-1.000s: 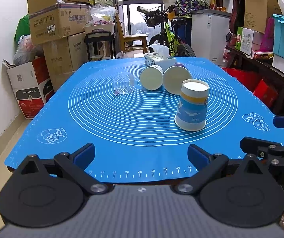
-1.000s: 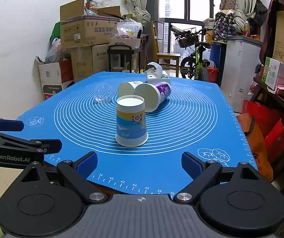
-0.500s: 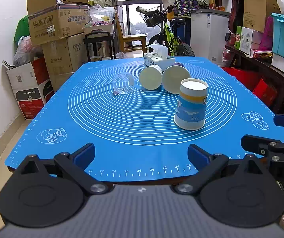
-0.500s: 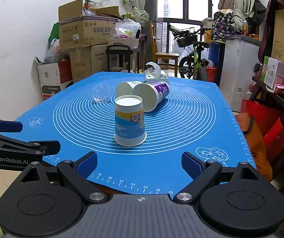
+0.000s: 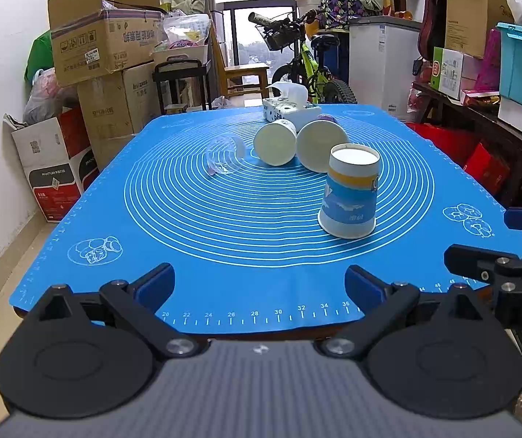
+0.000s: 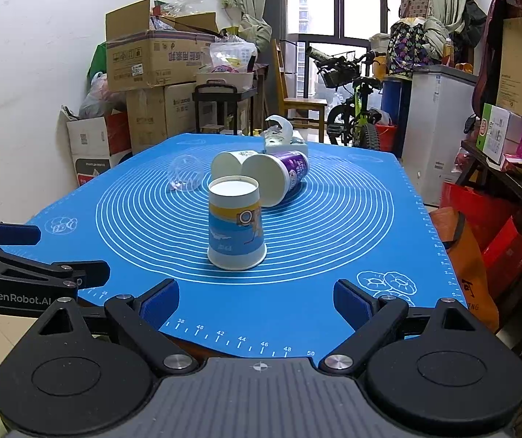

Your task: Flip cup upside down

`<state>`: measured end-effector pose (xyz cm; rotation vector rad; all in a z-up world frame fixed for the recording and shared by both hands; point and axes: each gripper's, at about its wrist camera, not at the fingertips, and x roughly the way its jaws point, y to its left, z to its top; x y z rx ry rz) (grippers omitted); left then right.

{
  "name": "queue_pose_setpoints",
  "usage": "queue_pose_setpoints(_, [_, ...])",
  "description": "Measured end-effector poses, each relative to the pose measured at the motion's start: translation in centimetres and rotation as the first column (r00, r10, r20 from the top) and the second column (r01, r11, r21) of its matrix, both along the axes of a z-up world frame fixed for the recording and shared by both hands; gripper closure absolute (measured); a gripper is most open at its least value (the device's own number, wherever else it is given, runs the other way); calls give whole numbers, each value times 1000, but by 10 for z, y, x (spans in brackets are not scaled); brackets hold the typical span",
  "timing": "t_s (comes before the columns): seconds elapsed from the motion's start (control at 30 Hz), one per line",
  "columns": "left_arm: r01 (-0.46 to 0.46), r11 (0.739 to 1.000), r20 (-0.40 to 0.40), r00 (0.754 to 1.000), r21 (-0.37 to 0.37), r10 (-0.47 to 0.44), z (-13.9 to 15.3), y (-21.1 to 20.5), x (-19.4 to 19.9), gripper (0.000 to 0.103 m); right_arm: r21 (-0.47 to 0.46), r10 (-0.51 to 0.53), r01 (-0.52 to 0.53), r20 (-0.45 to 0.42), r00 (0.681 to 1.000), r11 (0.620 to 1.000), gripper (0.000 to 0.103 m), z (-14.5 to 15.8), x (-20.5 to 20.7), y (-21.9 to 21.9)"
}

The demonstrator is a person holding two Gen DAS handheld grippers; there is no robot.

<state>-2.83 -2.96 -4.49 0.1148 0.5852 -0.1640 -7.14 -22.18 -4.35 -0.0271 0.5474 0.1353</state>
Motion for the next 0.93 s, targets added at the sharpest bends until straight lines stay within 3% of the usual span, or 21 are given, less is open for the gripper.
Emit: queue_pose_setpoints(0.93, [4,1000,-8,1000,-2,-4,-1,3,1,4,2,-4,4,-5,1000,1000,11,-1,-1,0])
